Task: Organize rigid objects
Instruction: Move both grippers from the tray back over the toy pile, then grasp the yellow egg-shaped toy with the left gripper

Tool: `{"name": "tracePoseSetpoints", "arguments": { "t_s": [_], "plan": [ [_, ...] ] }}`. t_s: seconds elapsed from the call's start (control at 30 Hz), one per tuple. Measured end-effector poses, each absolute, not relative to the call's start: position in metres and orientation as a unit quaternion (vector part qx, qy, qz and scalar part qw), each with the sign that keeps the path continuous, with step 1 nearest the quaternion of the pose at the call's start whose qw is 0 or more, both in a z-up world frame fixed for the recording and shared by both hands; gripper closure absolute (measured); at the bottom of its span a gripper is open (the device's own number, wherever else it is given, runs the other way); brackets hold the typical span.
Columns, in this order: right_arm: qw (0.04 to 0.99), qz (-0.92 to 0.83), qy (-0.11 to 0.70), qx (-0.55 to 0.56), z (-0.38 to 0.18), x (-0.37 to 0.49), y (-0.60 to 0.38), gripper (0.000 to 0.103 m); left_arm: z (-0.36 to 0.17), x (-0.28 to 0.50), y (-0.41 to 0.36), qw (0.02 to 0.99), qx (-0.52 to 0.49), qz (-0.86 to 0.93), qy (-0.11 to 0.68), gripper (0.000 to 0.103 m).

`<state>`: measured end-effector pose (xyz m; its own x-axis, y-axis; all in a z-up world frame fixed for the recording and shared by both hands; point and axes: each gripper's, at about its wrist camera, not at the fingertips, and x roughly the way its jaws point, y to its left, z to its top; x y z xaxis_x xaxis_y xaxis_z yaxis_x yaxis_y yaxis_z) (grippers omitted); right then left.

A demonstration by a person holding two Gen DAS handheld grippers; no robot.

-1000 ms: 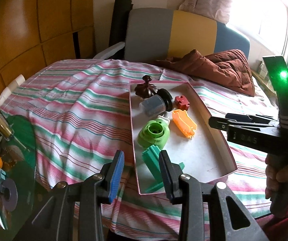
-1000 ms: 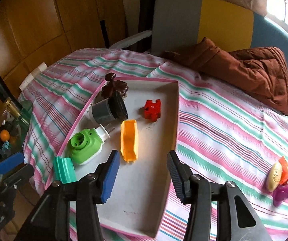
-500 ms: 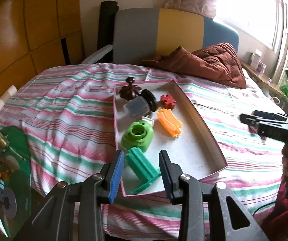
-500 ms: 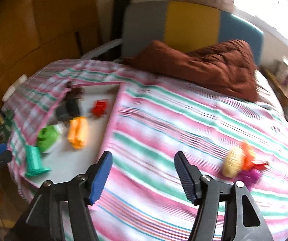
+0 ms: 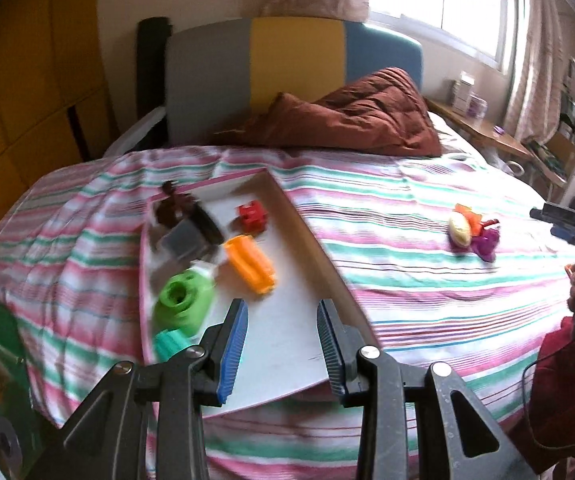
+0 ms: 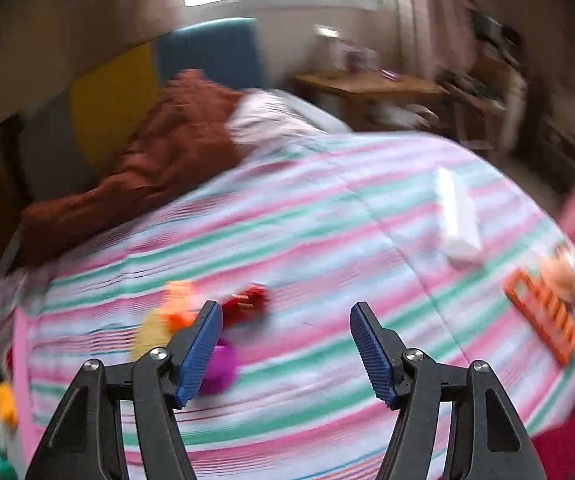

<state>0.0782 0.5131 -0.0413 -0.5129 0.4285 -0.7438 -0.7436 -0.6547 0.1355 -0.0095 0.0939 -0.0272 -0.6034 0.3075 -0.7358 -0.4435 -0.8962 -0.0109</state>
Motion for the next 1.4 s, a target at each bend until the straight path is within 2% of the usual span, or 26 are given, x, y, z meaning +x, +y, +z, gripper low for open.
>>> {"name": "tracePoseSetpoints", "arguments": {
  "t_s": [0.07,0.13,0.27,0.4,1.1,1.4],
  "plan": [
    [0.35,0.822,0.282,-0.35,-0.049,0.086,0.531,0.036,-0.029,-0.01,0.108,0.221,-0.396,0.886,0.093,0.067],
    [0.349,0.822,0.297,-0.339,-0.048,0.089,0.534,0.036,-0.03,-0.01,0.12,0.231,-0.401,0.882,0.094,0.067],
    [0.338,0.831,0.277,-0.345,-0.043,0.082,0.526,0.036,-0.033,-0.009,0.152,0.257,-0.402,0.871,0.115,0.067],
    [0.331,0.836,0.264,-0.349,-0.044,0.082,0.518,0.031,-0.036,-0.013,0.182,0.283,-0.409,0.859,0.124,0.067],
    [0.31,0.832,0.294,-0.353,-0.05,0.08,0.524,0.029,-0.074,-0.057,0.342,0.394,-0.461,0.781,0.15,0.067],
    [0.292,0.831,0.312,-0.357,-0.053,0.078,0.525,0.028,-0.1,-0.08,0.394,0.416,-0.483,0.751,0.171,0.063]
  ]
}}
